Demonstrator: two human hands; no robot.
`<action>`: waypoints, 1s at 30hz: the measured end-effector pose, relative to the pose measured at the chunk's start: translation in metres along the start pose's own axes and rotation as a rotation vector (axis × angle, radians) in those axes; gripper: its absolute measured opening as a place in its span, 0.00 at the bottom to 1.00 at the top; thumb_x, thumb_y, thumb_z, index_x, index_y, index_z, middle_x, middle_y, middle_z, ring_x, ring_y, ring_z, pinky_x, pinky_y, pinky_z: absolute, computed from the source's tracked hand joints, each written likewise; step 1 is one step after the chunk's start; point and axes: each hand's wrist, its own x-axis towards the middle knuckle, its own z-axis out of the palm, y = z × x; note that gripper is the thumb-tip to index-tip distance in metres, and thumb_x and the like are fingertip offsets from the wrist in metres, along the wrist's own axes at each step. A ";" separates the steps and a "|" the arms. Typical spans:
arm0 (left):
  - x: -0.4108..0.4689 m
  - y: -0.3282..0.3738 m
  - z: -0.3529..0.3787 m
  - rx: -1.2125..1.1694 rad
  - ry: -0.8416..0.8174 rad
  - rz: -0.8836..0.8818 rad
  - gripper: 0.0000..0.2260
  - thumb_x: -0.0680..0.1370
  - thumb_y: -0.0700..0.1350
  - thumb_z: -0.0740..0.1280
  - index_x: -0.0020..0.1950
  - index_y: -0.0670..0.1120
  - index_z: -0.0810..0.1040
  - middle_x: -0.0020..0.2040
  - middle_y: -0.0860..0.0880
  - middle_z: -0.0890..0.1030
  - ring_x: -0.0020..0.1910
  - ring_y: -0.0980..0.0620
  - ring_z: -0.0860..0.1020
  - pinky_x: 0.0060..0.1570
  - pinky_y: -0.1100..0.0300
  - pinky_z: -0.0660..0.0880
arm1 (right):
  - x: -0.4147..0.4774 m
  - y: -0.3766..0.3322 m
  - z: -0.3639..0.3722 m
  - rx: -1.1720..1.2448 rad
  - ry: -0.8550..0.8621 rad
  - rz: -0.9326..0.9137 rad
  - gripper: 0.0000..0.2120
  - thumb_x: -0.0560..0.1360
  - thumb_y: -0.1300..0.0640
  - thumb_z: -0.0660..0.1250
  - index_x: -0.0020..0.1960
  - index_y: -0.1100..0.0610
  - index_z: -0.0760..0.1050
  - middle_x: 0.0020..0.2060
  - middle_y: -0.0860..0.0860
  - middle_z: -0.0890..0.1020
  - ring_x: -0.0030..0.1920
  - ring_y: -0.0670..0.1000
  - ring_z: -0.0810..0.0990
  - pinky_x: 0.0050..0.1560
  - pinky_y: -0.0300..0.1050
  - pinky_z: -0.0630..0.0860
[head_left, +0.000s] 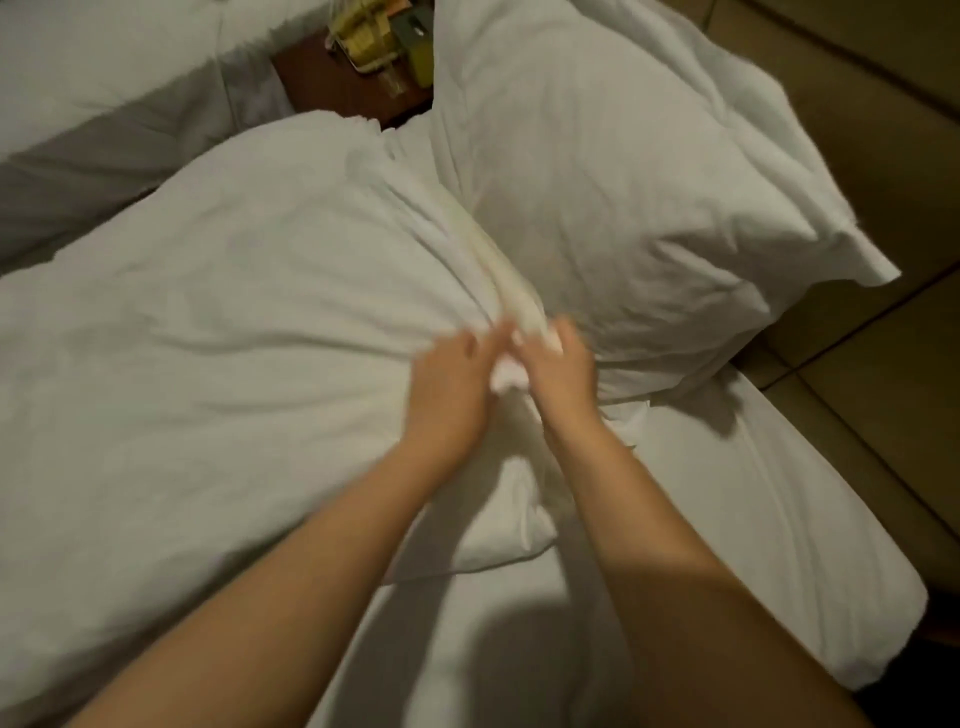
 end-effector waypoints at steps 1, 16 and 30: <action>-0.019 0.000 0.027 0.078 -0.221 -0.025 0.25 0.79 0.45 0.60 0.75 0.55 0.61 0.53 0.43 0.76 0.52 0.42 0.75 0.47 0.53 0.69 | -0.004 0.038 -0.007 -0.096 0.015 0.164 0.06 0.75 0.57 0.68 0.48 0.58 0.73 0.43 0.54 0.77 0.44 0.54 0.73 0.39 0.43 0.63; -0.205 -0.110 0.067 0.348 -0.334 -0.110 0.49 0.54 0.47 0.82 0.72 0.50 0.63 0.68 0.41 0.73 0.67 0.43 0.67 0.57 0.36 0.70 | -0.120 0.205 0.050 -0.049 0.501 0.556 0.34 0.72 0.43 0.70 0.71 0.60 0.65 0.69 0.60 0.67 0.68 0.62 0.67 0.66 0.58 0.67; -0.251 -0.281 0.014 0.263 -0.247 -0.241 0.22 0.75 0.45 0.55 0.67 0.46 0.73 0.65 0.42 0.76 0.63 0.41 0.75 0.54 0.46 0.71 | -0.157 0.251 0.219 0.349 -0.119 0.873 0.16 0.77 0.46 0.63 0.60 0.53 0.71 0.51 0.50 0.77 0.52 0.48 0.75 0.54 0.48 0.75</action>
